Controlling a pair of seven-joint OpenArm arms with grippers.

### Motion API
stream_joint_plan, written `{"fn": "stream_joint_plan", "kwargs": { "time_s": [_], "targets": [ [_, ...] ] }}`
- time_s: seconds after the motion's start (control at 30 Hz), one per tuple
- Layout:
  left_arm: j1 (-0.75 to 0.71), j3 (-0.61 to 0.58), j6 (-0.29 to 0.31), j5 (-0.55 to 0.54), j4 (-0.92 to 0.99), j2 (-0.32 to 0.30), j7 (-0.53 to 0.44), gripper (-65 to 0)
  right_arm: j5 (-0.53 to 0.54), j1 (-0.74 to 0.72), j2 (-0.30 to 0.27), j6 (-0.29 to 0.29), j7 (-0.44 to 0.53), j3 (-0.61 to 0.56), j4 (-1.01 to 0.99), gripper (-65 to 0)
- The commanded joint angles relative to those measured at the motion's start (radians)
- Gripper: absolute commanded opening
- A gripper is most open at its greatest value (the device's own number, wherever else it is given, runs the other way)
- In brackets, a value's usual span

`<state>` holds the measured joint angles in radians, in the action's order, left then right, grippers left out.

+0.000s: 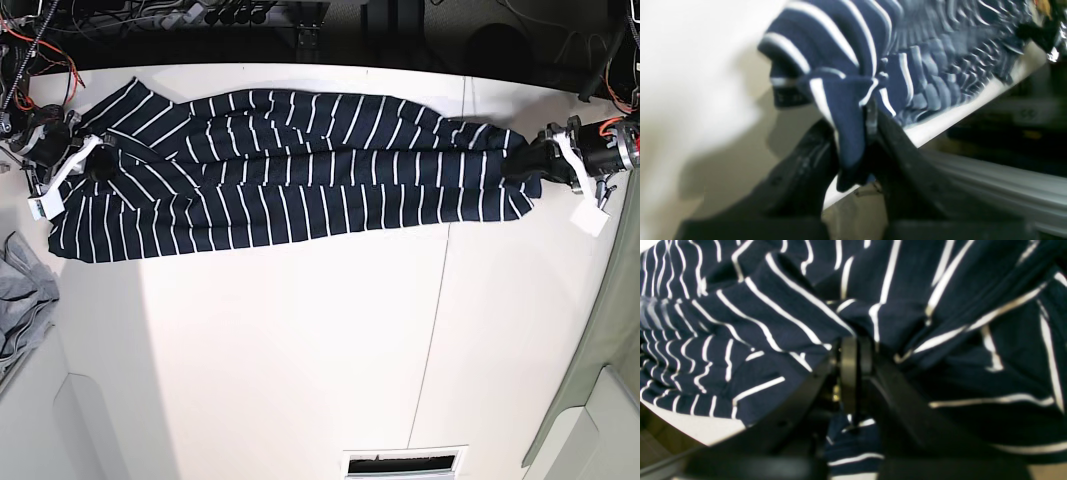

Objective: Layout the t-shirt on the table in an organized manner, then fold the t-shirt properly
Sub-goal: 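Release and regrasp the band's end with the left gripper, then lift the band's end with the left gripper and fold it toward the right gripper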

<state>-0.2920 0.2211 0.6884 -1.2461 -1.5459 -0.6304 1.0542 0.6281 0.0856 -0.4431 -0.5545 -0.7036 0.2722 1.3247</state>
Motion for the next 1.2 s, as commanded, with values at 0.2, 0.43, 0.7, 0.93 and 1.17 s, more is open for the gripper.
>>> {"fn": "stream_joint_plan", "kwargs": {
  "time_s": [0.2, 0.43, 0.7, 0.93, 1.17],
  "targets": [
    [0.016, -0.066, 0.010, -0.010, -0.214, 0.033, -0.018, -65.0, 0.015, -0.010, 0.003, -0.003, 0.011, 0.007, 0.013, -65.0],
    [0.083, -0.261, 0.010, 0.105, -0.254, 0.169, -0.053, -65.0, -0.004, -0.010, 0.029, -0.003, 0.010, 0.007, 0.013, -65.0],
    [0.213, -0.441, -0.012, 0.397, -0.183, 0.352, -0.161, -65.0, -0.046, -0.010, 0.028, -0.003, -0.002, 0.007, 0.013, -65.0],
    [0.313, -0.473, -0.011, 0.440, 0.029, 0.511, -0.176, -65.0, -0.045, -0.010, 0.028, -0.003, -0.001, 0.007, 0.013, -65.0],
    [0.393, -0.473, -0.011, 0.474, 0.175, 0.646, -0.175, -65.0, -0.045, -0.010, 0.028, -0.003, -0.001, 0.007, 0.013, -65.0]
  ]
}}
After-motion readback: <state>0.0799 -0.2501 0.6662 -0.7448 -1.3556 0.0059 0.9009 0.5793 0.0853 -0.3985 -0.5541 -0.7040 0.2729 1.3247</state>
